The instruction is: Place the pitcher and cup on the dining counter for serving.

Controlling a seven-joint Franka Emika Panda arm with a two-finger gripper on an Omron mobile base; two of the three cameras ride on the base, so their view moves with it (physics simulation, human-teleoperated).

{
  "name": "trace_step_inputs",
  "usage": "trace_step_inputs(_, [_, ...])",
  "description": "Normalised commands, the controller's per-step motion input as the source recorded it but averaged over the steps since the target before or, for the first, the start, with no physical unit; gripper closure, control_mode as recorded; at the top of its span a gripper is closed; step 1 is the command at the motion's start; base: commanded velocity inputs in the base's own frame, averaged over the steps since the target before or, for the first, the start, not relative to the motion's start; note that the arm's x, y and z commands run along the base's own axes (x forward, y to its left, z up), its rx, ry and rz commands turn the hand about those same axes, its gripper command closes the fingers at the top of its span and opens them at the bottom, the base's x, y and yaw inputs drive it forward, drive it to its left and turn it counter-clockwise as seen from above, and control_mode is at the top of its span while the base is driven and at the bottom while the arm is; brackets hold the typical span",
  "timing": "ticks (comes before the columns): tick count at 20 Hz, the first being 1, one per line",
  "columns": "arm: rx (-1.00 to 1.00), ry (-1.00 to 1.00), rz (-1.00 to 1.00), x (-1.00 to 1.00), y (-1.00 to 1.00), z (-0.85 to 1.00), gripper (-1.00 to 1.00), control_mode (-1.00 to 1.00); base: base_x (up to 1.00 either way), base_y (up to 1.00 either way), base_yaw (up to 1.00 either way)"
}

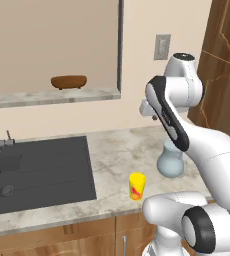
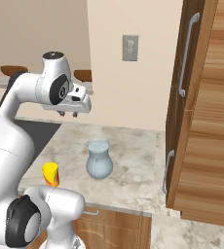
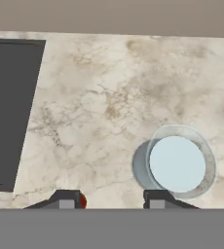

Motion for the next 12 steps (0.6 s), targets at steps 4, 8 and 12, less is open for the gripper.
trace_step_inputs(4, [0.00, 0.02, 0.00, -0.12, -0.05, -0.08, -1.00, -1.00, 0.00, 0.00, 0.00])
trace_step_inputs(8, [0.04, 0.06, -0.08, -0.21, -0.57, -0.41, -1.00, -1.00, 0.00, 0.00, 0.00])
trace_step_inputs(12, [0.00, 0.18, -0.08, 0.00, -0.48, -0.74, -1.00, -1.00, 0.00, 0.00, 0.00])
